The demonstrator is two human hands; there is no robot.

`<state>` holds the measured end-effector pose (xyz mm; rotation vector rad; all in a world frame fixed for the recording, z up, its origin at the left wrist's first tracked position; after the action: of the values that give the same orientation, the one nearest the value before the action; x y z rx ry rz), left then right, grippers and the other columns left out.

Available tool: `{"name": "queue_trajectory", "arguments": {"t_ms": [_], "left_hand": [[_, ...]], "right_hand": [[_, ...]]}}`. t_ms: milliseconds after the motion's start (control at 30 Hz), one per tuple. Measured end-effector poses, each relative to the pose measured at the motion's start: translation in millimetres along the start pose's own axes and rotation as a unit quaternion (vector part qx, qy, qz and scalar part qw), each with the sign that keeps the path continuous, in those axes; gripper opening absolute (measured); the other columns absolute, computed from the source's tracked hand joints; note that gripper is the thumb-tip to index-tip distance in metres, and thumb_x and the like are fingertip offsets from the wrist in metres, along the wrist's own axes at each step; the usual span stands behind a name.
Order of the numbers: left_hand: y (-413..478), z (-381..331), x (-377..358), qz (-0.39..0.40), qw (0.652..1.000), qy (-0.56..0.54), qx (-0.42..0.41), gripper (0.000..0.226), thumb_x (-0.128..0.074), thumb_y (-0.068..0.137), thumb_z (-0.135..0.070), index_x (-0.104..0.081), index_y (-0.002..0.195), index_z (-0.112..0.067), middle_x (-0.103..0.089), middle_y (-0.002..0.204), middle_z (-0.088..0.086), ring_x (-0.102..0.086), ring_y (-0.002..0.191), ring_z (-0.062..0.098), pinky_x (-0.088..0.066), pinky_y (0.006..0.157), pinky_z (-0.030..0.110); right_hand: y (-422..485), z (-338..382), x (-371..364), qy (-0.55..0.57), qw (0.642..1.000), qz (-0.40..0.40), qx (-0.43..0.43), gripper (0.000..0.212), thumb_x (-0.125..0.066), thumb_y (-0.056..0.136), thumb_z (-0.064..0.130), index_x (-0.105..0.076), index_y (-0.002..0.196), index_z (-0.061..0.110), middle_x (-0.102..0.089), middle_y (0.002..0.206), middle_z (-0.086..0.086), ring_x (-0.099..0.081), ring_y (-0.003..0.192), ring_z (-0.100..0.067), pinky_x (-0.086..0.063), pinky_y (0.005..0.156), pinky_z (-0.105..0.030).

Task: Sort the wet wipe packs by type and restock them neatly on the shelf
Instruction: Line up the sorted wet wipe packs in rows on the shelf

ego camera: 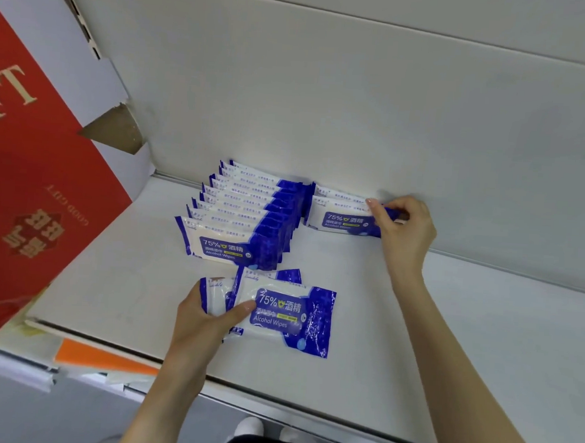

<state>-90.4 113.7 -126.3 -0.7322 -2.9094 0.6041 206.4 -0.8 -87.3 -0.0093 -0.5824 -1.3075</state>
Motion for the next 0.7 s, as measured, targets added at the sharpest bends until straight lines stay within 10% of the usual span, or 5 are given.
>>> {"name": "queue_trajectory", "arguments": {"t_ms": [300,467,600,700], "left_hand": [[1,1,-1,0.007,1.000,0.007,-0.001,0.028,-0.071,0.079,-0.011,-0.051,0.090,-0.029,-0.064,0.085,-0.008,-0.066,0.065,0.003,-0.047,0.043,0.011],[0,1,0,0.005,1.000,0.008,-0.002,0.029,-0.071,0.079,-0.013,-0.051,0.098,-0.025,-0.063,0.087,-0.008,-0.064,0.073,0.009,-0.048,0.045,0.012],[-3,-2,-2,0.006,1.000,-0.018,-0.017,0.030,-0.071,0.077,-0.010,-0.053,0.092,-0.027,-0.065,0.087,-0.007,-0.068,0.067,0.002,-0.049,0.046,0.013],[-7,-2,-13,0.018,0.999,-0.041,-0.030,0.031,-0.071,0.077,-0.008,-0.054,0.094,-0.027,-0.068,0.085,-0.009,-0.068,0.069,-0.001,-0.051,0.048,0.014]], "right_hand": [[-3,-3,7,-0.040,0.998,0.021,-0.039,0.029,-0.079,0.077,0.027,-0.061,0.089,0.008,-0.061,0.092,0.000,-0.055,0.071,-0.001,-0.037,0.059,-0.002],[-8,-11,8,-0.123,0.990,-0.008,-0.064,0.049,-0.077,0.073,0.046,-0.051,0.102,0.016,-0.058,0.104,0.003,-0.055,0.097,-0.018,-0.046,0.070,-0.033],[-22,0,28,-0.045,0.996,-0.029,-0.075,0.046,-0.075,0.078,0.038,-0.050,0.107,0.013,-0.049,0.102,0.001,-0.051,0.088,-0.012,-0.045,0.074,-0.030],[-59,16,23,0.009,0.988,0.141,-0.069,0.027,-0.076,0.078,0.031,-0.054,0.093,0.024,-0.058,0.088,0.004,-0.053,0.071,-0.005,-0.044,0.064,-0.016]]}}
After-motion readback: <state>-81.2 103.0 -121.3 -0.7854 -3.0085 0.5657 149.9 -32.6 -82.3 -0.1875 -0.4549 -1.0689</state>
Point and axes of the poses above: each hand's wrist, its own y-axis towards the middle knuckle, its own x-axis out of the back of the hand, z = x × y, the point moved 6 cm from there along y, towards the middle knuckle
